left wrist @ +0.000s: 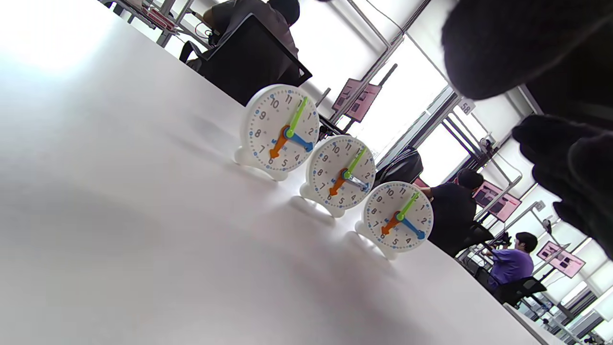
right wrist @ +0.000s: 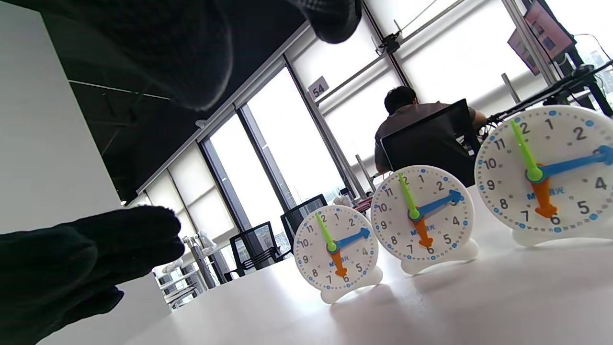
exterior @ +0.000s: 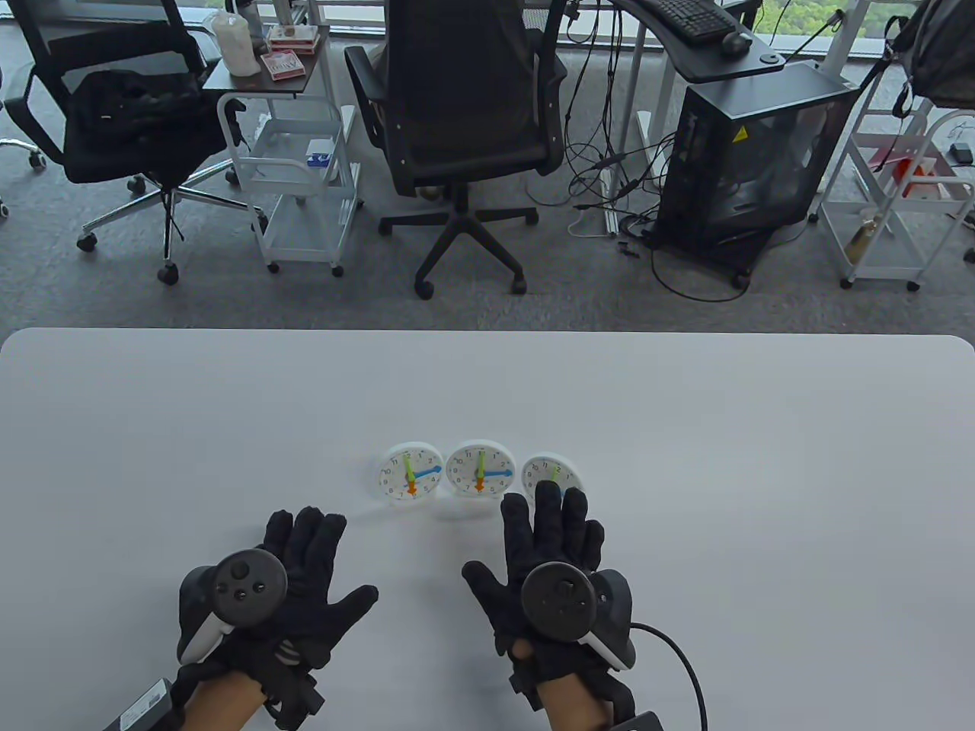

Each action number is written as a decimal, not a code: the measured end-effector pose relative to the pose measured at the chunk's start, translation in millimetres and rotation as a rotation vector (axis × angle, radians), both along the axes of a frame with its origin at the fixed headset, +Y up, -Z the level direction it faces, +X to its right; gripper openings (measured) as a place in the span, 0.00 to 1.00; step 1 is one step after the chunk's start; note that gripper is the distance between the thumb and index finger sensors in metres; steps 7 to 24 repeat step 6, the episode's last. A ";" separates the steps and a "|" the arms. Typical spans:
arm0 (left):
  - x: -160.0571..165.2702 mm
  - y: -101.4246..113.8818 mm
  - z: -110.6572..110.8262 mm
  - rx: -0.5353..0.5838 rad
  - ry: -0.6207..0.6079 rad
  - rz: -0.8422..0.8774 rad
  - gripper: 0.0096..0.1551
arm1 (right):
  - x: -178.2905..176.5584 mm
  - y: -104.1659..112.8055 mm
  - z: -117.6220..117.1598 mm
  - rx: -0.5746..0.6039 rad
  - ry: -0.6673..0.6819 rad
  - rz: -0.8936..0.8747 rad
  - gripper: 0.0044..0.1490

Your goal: Turn clock hands to synchronize teaching clocks

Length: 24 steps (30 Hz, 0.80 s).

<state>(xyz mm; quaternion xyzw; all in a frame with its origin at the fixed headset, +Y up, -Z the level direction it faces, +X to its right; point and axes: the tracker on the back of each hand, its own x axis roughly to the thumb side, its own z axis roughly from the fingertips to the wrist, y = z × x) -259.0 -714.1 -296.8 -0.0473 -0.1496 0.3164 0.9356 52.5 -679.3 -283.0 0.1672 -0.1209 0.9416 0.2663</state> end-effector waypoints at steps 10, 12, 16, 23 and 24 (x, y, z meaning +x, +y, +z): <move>-3.2 -7.9 -4.4 -0.034 0.023 -0.012 0.63 | -4.2 1.7 4.0 0.026 -0.012 0.054 0.62; -3.2 -7.9 -4.4 -0.034 0.023 -0.012 0.63 | -4.2 1.7 4.0 0.026 -0.012 0.054 0.62; -3.2 -7.9 -4.4 -0.034 0.023 -0.012 0.63 | -4.2 1.7 4.0 0.026 -0.012 0.054 0.62; -3.2 -7.9 -4.4 -0.034 0.023 -0.012 0.63 | -4.2 1.7 4.0 0.026 -0.012 0.054 0.62; -3.2 -7.9 -4.4 -0.034 0.023 -0.012 0.63 | -4.2 1.7 4.0 0.026 -0.012 0.054 0.62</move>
